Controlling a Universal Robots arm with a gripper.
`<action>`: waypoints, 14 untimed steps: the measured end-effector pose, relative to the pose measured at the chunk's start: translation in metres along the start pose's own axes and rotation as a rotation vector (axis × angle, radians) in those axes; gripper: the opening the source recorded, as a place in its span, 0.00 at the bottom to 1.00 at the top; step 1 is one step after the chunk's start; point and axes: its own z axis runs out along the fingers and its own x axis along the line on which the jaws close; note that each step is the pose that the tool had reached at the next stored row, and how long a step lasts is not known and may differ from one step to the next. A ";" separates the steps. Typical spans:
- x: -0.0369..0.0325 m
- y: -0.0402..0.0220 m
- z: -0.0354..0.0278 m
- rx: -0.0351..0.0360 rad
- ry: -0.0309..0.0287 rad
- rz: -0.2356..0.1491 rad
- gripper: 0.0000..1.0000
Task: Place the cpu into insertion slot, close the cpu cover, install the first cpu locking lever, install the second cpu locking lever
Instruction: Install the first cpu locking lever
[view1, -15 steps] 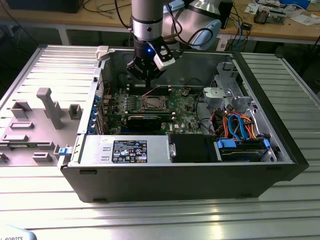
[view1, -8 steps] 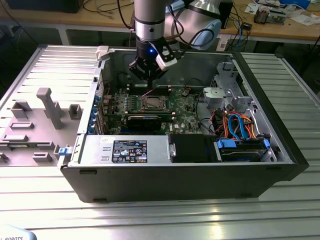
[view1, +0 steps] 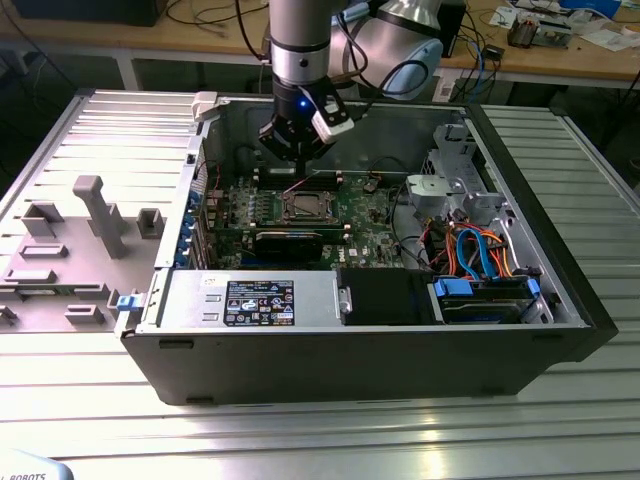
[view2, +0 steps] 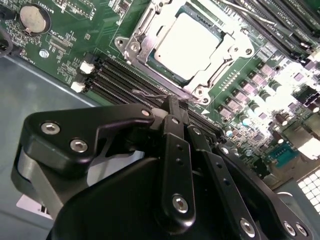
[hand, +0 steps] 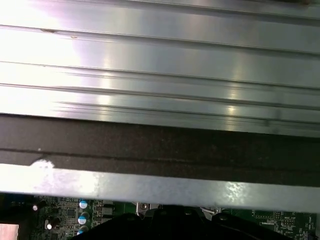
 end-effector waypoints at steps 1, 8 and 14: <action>-0.0005 0.0004 0.0001 0.0000 -0.0001 0.000 0.11; -0.0078 0.0005 0.0012 0.0077 0.0003 0.021 0.11; -0.0128 0.0005 0.0023 0.0081 0.0005 0.023 0.11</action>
